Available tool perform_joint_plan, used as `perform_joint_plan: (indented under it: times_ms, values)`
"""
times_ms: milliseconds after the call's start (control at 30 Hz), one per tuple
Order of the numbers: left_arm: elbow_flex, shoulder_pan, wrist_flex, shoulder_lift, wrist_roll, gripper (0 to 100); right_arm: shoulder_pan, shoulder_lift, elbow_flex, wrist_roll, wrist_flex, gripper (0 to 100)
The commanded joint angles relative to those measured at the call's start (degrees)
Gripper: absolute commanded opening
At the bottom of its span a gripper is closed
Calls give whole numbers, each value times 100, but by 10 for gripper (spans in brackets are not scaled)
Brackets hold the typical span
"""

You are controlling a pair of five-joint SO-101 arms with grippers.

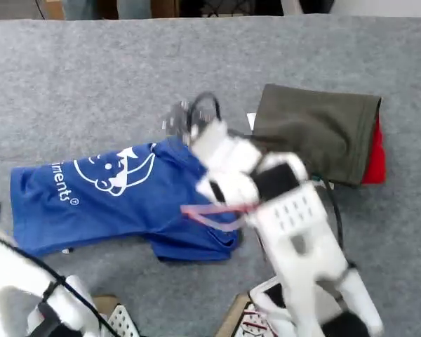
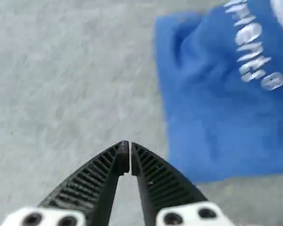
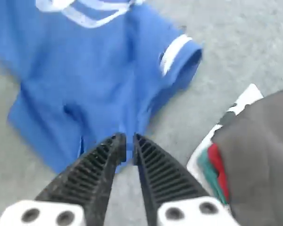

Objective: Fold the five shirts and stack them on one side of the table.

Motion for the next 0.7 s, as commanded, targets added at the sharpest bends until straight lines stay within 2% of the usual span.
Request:
perform_joint_plan:
  times_ms: [0, 200, 433, 567, 667]
  values:
    - [-119, 927, -492, 440, 624, 29, 70, 1332, -1112, -325, -466, 17]
    - [-637, 1112, -1512, 2532, 1486, 29, -53, 3600, -2949, -659, -501, 15]
    - [-1982, 884, -1512, 4791, 1943, 29, -44, 5780, -4743, -993, -457, 14]
    - [-2554, 681, -1512, 5503, 2136, 29, 0, 6844, -5596, -976, -132, 14]
    - [-2774, 567, -1521, 5802, 2110, 29, 290, 7591, -6220, -967, -44, 14]
